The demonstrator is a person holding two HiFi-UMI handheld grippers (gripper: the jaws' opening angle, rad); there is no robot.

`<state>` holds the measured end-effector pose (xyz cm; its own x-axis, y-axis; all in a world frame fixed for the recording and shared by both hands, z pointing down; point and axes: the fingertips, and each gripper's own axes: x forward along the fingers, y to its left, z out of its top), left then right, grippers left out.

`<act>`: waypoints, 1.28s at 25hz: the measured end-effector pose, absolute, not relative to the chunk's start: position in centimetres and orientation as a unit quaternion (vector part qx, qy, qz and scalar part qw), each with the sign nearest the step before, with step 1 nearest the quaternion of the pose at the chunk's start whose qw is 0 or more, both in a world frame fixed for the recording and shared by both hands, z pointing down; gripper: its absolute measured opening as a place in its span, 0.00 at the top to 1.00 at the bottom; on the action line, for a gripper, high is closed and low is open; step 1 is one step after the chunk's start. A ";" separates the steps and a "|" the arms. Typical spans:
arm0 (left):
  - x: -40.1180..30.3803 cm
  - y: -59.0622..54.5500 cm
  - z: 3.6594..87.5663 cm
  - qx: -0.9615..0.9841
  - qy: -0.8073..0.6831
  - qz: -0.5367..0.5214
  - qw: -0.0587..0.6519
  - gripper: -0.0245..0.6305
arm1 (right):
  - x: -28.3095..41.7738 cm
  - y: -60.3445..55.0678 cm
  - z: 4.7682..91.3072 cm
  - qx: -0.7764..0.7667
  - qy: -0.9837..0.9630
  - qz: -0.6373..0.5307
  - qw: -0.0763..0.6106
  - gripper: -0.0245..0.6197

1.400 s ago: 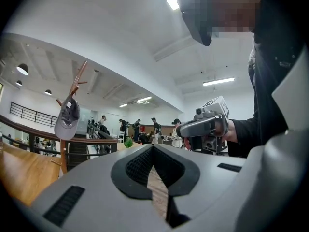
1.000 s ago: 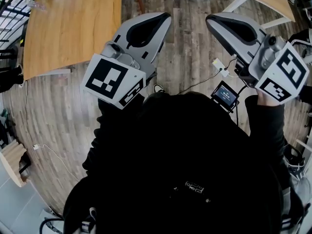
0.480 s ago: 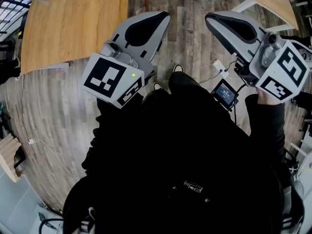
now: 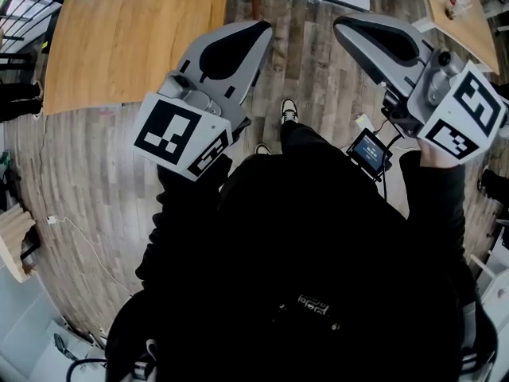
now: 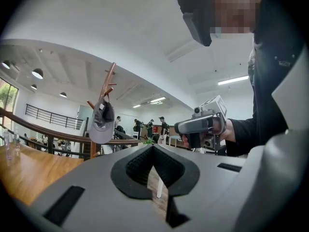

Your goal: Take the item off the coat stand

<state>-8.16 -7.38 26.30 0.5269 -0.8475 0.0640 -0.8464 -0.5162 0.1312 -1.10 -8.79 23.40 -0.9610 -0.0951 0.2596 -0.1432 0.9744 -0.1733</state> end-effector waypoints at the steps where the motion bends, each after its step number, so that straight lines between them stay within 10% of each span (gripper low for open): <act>1: -8.3 -7.5 26.0 0.870 -0.488 -0.004 0.071 0.96 | -1.1 -8.8 23.2 0.059 -0.986 0.094 0.124 0.94; 32: -6.2 -4.1 20.7 0.855 -0.516 0.015 0.052 0.96 | 1.1 -7.9 19.0 0.017 -0.992 0.090 0.084 0.94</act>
